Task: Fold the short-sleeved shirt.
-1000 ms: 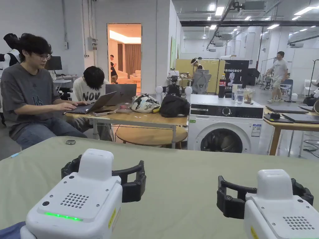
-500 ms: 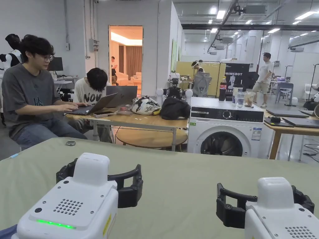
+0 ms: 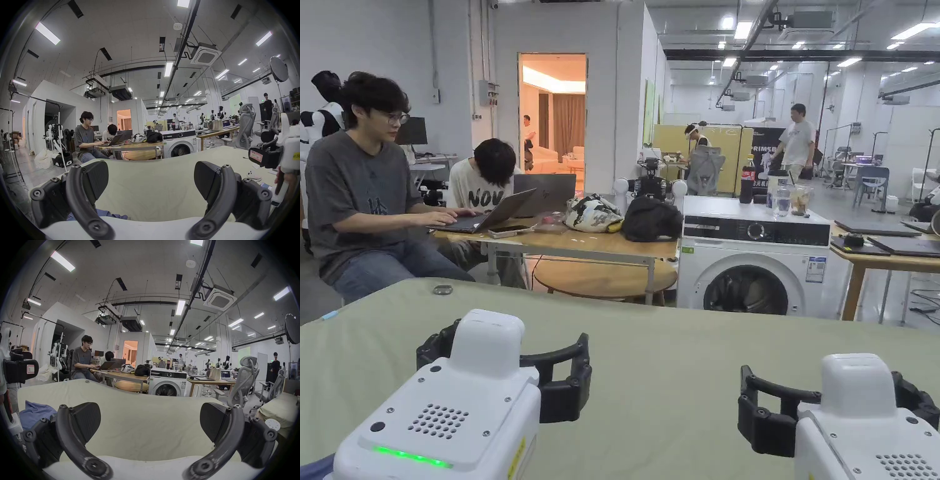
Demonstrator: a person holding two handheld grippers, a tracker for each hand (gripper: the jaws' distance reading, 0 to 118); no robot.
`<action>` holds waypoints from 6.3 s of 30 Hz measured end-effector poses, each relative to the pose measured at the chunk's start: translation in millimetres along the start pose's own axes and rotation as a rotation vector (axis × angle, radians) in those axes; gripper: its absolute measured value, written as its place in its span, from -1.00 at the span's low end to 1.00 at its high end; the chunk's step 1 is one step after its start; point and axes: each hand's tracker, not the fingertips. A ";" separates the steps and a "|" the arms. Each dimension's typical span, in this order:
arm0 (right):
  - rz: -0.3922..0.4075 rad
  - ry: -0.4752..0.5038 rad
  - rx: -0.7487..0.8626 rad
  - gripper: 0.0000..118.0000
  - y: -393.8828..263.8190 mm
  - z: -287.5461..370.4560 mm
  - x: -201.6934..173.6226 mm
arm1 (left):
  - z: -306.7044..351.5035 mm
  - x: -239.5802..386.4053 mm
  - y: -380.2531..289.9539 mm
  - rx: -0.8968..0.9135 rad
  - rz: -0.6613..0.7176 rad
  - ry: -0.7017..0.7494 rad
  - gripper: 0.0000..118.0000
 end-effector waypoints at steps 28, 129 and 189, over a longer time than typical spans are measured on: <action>-0.022 0.014 0.004 1.00 -4.3 1.9 2.8 | 0.3 1.7 -1.7 0.001 0.015 -0.016 0.80; -0.211 0.039 -0.301 -1.00 -71.8 50.5 74.1 | -184.1 60.6 -99.9 -0.619 0.245 -0.434 -1.00; -0.185 0.097 -0.376 -1.00 -106.7 28.4 65.7 | -132.0 -170.5 -211.0 -1.072 0.384 0.054 -0.04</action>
